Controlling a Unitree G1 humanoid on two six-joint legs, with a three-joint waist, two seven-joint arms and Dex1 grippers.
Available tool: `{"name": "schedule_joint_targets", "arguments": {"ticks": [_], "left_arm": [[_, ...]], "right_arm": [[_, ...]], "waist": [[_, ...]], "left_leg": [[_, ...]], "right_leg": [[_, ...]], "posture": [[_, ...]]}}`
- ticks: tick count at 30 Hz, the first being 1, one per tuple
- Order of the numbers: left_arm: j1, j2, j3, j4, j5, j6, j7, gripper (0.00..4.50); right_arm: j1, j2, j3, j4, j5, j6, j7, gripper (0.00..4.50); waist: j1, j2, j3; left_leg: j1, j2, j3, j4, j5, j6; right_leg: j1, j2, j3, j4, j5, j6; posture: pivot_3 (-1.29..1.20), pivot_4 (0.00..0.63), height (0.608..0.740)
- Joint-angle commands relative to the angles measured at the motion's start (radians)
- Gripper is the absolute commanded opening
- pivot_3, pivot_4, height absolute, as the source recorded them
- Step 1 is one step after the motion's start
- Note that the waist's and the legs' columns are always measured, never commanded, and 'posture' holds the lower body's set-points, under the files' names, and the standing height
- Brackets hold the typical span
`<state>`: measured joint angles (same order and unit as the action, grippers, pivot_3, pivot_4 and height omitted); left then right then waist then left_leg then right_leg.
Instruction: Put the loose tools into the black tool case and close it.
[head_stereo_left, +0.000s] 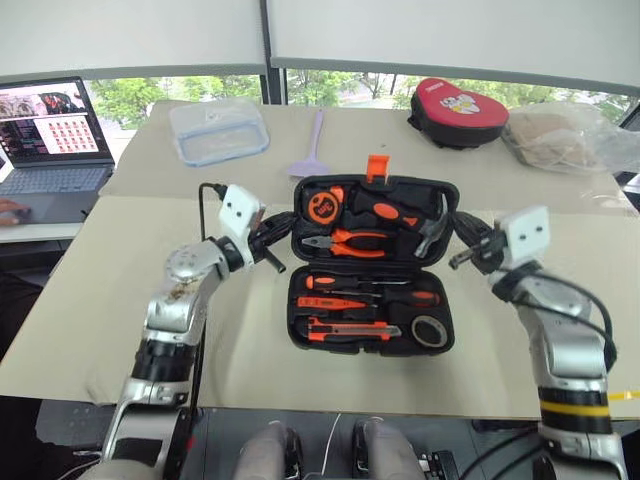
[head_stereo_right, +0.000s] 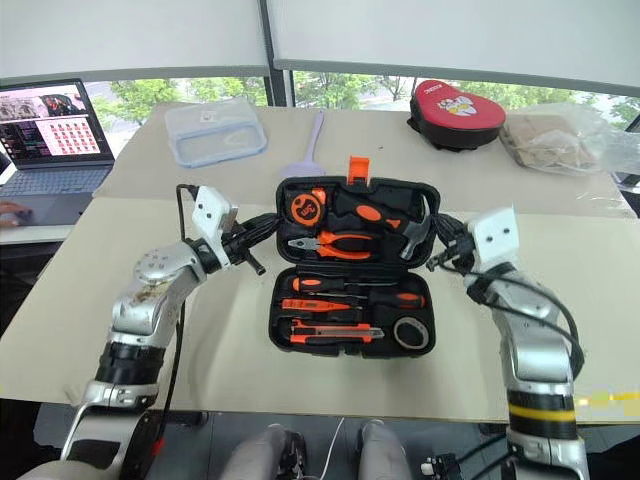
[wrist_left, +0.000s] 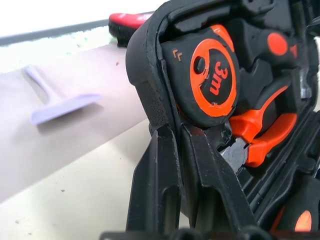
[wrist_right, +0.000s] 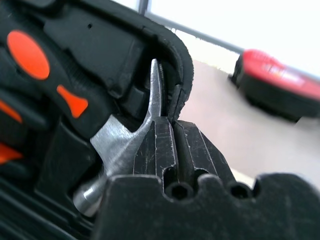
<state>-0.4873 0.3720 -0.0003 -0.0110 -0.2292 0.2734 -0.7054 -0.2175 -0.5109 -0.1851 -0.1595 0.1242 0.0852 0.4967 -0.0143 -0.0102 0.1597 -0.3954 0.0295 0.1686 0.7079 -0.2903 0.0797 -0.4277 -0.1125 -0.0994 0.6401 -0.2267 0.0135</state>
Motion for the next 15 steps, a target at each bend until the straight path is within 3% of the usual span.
{"name": "schedule_joint_targets", "arguments": {"ticks": [1, 3, 9, 13, 14, 15], "left_arm": [[0.072, 0.028, -0.004, -0.092, 0.031, -0.061, 0.015, 0.05], [0.129, 0.044, 0.011, -0.143, 0.028, -0.062, 0.025, 0.75], [0.407, 0.116, 0.082, -0.355, -0.017, 0.025, 0.031, 2.76], [0.538, 0.196, 0.159, -0.415, -0.063, 0.087, -0.002, 4.38], [0.551, 0.236, 0.19, -0.404, -0.089, 0.117, -0.033, 4.5], [0.557, 0.264, 0.211, -0.392, -0.108, 0.137, -0.055, 4.5]], "right_arm": [[0.101, -0.06, 0.028, -0.077, -0.089, -0.221, 0.044, 0.0], [0.173, -0.095, 0.019, -0.11, -0.109, -0.326, 0.063, 0.0], [0.525, -0.174, -0.055, -0.286, -0.085, -0.529, 0.152, 1.96], [0.723, -0.215, -0.136, -0.344, -0.03, -0.474, 0.224, 3.4], [0.795, -0.246, -0.158, -0.362, 0.014, -0.46, 0.283, 3.67], [0.844, -0.267, -0.173, -0.375, 0.045, -0.451, 0.326, 3.67]], "waist": [[0.0, 0.0, 0.0], [-0.001, 0.0, 0.0], [-0.007, 0.0, 0.0], [0.0, 0.0, 0.0], [0.002, -0.001, 0.0], [0.004, -0.001, 0.0]], "left_leg": [[0.002, 0.0, 0.0, 0.0, 0.0, 0.0], [0.007, 0.0, 0.001, -0.002, -0.001, -0.001], [0.013, 0.004, 0.002, -0.004, -0.001, -0.005], [0.016, 0.005, 0.001, -0.005, -0.001, -0.006], [0.015, 0.005, 0.001, -0.006, -0.002, -0.008], [0.015, 0.005, 0.001, -0.005, -0.004, -0.011]], "right_leg": [[0.002, 0.0, 0.0, -0.001, 0.0, 0.0], [0.005, 0.0, 0.002, -0.003, -0.002, -0.001], [0.005, 0.001, 0.006, 0.001, -0.005, -0.005], [0.006, -0.001, 0.008, 0.004, -0.007, -0.007], [0.005, -0.002, 0.008, 0.004, -0.009, -0.003], [0.005, -0.002, 0.008, 0.004, -0.011, -0.001]], "posture": [[0.0, 0.15, 0.731], [0.0, 0.15, 0.731], [0.0, 0.15, 0.731], [0.0, 0.15, 0.731], [0.0, 0.15, 0.731], [0.0, 0.15, 0.731]]}}
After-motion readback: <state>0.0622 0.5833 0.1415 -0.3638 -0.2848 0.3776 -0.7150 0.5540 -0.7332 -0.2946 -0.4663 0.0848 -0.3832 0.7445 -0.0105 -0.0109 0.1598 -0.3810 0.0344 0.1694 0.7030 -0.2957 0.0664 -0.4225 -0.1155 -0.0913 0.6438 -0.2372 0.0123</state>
